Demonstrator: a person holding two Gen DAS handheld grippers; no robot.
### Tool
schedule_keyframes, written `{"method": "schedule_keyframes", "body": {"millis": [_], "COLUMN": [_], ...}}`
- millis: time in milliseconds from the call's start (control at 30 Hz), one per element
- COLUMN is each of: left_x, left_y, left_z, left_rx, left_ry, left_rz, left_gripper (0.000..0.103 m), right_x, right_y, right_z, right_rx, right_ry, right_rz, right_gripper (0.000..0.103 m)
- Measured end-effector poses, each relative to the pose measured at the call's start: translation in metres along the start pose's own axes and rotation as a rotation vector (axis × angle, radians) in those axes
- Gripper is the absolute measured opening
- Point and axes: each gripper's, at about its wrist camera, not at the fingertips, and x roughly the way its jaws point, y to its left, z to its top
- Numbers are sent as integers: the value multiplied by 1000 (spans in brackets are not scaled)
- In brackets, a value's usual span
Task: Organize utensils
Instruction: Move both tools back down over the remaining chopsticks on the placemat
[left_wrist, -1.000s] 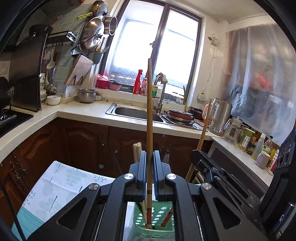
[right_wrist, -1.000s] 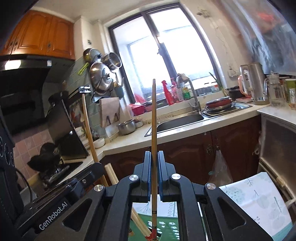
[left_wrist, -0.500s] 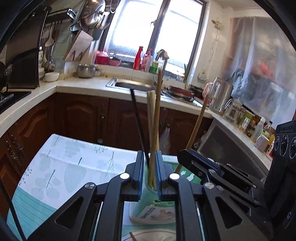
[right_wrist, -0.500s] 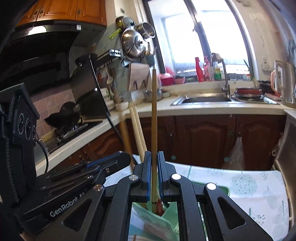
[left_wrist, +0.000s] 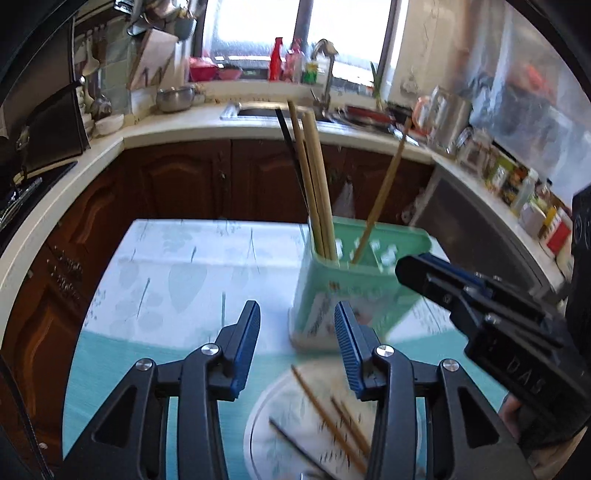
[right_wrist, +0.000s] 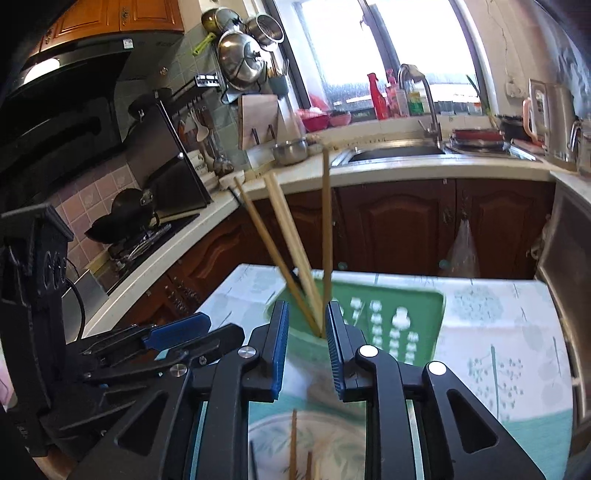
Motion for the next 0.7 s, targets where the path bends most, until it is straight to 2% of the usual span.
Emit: {"method": "schedule_keyframes", "body": {"millis": [267, 467, 600, 700], "left_x": [-34, -46, -48, -43], "left_y": [-7, -1, 3, 3], "left_z": [-48, -73, -84, -93], "left_rx": [74, 12, -24, -31], "left_ry": [182, 306, 338, 368], "left_rz": [-38, -102, -129, -140], "left_gripper": [41, 41, 40, 40], "right_x": [-61, -88, -97, -95], "right_y": [25, 28, 33, 33], "right_z": [-49, -93, -120, -131], "right_rx": [45, 82, 71, 72], "right_ry": [162, 276, 322, 363], "right_rz": [-29, -80, -127, -118], "right_gripper": [34, 34, 34, 34]}}
